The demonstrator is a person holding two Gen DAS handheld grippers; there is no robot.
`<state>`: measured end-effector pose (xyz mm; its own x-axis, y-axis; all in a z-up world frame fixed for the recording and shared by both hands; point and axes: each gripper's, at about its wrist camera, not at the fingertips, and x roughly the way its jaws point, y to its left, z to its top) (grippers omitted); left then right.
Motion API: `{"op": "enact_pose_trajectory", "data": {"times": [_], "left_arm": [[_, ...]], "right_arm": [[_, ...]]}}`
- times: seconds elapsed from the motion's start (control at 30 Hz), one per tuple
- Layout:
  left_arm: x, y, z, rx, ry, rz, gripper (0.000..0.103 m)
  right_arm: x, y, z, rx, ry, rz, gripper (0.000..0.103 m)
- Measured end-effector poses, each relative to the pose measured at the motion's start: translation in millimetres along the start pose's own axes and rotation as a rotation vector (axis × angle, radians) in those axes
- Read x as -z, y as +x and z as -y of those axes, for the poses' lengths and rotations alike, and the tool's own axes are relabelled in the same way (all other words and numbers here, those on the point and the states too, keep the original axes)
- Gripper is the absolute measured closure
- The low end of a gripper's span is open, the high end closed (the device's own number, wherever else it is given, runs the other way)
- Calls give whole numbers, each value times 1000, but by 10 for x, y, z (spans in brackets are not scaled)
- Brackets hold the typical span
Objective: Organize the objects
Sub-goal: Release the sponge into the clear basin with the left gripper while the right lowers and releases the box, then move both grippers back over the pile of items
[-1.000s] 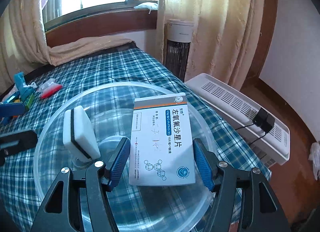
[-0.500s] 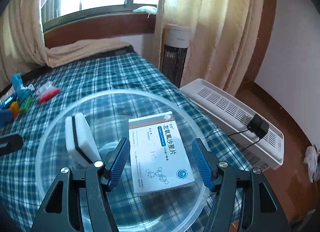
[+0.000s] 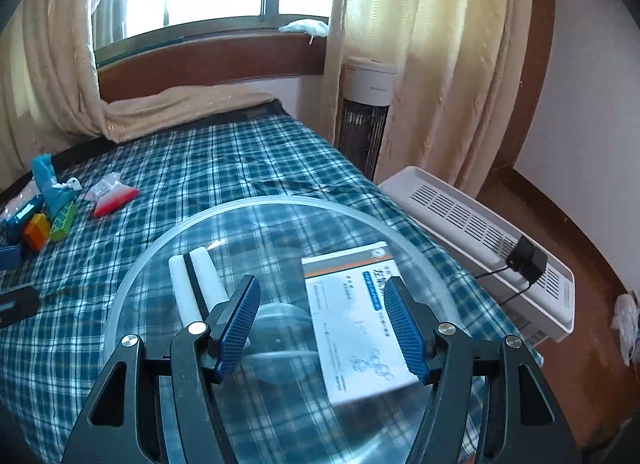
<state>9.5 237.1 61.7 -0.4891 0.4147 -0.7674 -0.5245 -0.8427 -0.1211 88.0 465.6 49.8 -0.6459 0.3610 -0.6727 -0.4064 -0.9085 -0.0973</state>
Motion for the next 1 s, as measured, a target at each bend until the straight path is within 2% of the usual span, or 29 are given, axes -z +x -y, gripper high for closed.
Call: {"op": "enact_pose_trajectory", "data": {"times": [0.43,0.67,1.0], "left_arm": [[87,-53,-512,-58,-89,-11,3],[154,-160,-859,-123,-138,4,3],[223,-303,-1388,-217,-210,19,3]], "right_arm": [[129,-178,-430,-48,-124,-13,37],[73,-315,-570,-72,-102,21,37],[7,-440,-1039,-260,-71,48,37]]}}
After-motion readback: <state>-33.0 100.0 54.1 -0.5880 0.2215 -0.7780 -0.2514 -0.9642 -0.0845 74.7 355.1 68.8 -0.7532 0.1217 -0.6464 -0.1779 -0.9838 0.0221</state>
